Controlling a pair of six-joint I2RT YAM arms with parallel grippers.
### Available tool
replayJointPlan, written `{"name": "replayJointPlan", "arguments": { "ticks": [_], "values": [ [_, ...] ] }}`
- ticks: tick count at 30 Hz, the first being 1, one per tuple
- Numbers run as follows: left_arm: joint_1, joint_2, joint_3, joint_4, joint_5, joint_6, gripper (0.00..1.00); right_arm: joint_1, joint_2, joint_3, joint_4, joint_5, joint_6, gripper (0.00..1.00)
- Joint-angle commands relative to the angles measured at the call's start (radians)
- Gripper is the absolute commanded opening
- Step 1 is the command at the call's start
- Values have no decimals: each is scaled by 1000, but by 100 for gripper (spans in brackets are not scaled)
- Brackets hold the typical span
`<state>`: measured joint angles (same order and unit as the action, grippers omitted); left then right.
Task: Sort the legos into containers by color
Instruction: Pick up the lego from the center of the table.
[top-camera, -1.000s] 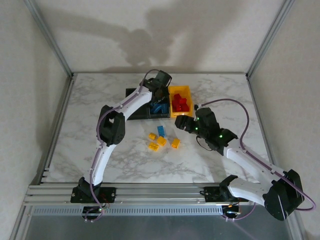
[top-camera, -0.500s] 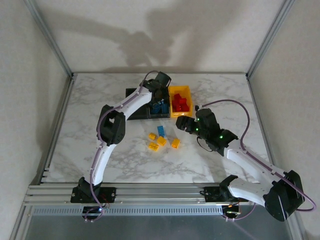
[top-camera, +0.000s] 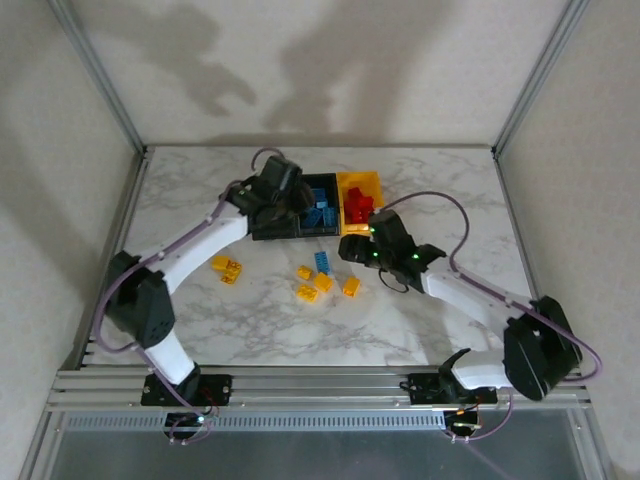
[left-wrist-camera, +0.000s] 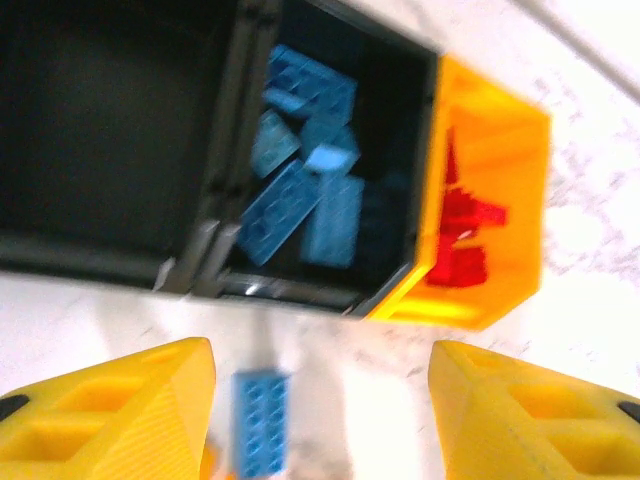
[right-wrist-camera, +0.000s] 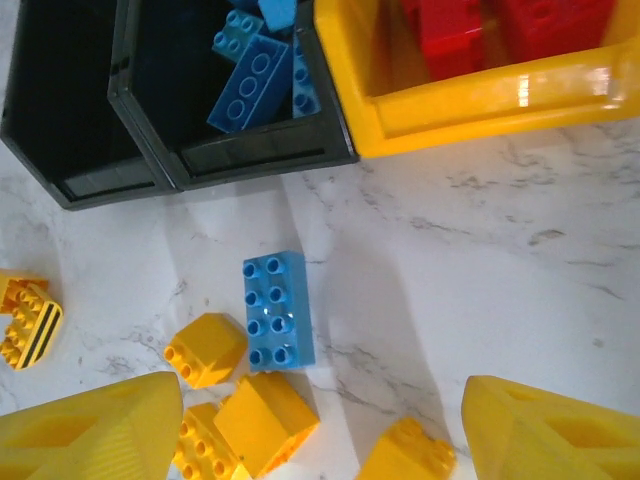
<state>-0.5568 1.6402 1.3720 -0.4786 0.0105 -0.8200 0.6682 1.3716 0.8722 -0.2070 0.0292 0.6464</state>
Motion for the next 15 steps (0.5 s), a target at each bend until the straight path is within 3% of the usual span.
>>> {"name": "replayJointPlan", "arguments": {
  "ticks": [1, 9, 15],
  "values": [
    [9, -101, -180, 63, 57, 33, 59, 22, 96, 91, -22, -15, -33, 73],
    [9, -351, -556, 205, 85, -77, 59, 78, 332, 245, -95, -8, -42, 71],
    [12, -437, -577, 149, 37, -52, 61, 97, 446, 318, -125, -4, -45, 66]
  ]
}}
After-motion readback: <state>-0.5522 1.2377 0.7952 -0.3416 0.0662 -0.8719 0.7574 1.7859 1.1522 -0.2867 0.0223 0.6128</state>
